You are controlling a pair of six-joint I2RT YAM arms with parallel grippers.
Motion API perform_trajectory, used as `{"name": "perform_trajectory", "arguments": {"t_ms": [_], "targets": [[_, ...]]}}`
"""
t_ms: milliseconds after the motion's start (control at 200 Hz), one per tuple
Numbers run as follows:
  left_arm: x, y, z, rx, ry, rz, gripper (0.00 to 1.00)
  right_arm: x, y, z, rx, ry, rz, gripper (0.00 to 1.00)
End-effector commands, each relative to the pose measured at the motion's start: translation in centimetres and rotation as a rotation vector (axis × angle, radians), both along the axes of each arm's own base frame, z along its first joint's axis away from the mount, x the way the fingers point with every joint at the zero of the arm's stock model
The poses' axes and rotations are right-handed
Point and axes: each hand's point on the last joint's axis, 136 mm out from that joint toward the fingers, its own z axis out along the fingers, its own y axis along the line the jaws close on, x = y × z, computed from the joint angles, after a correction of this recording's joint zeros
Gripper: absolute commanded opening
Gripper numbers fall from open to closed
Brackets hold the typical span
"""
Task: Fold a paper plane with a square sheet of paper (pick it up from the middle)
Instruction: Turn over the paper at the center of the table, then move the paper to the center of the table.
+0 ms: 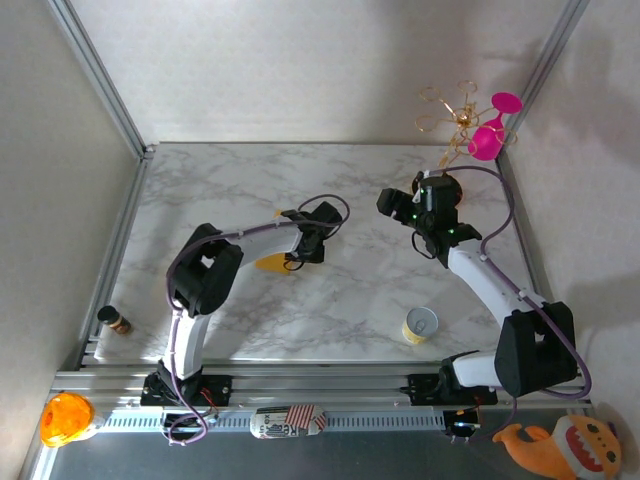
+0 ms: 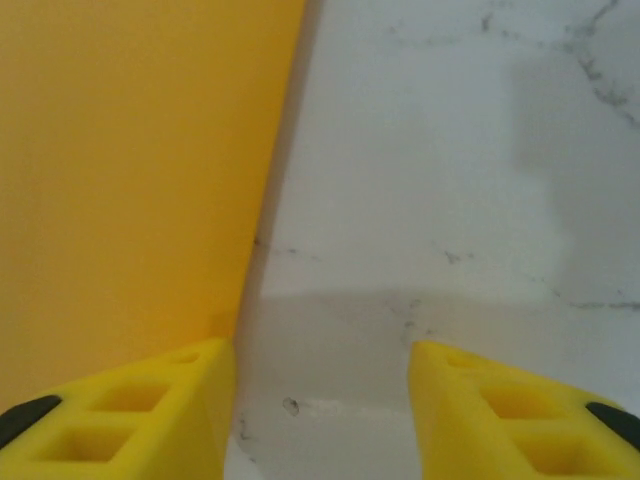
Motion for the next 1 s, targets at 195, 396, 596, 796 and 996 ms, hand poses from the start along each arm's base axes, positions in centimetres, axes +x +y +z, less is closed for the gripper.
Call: {"name": "perform_trajectory", "arguments": {"t_ms": [195, 396, 596, 796, 996], "targets": [[2.0, 3.1, 8.6, -0.452, -0.174, 0.188, 0.61, -0.9, 5.9, -3.8, 0.062, 0.129, 0.216, 0.78], [1.4, 11.4, 10.1, -0.51, -0.294, 0.417, 0.78, -2.7, 14.4, -6.7, 0.084, 0.228, 0.38, 0.71], [-0.2, 16.1, 10.0, -0.514, -0.353, 0.48, 1.0, -4.9, 22.7, -9.9, 0.075, 0.308, 0.533, 0.66], [-1.5, 19.1, 9.3, -0.506, -0.36, 0.561, 0.99, -6.5, 28.1, -11.9, 0.054, 0.358, 0.637, 0.65], [-1.7, 19.9, 9.0, -0.54, -0.366, 0.596, 1.0, -6.5, 30.4, -14.2, 0.039, 0.413, 0.676, 0.64]]}}
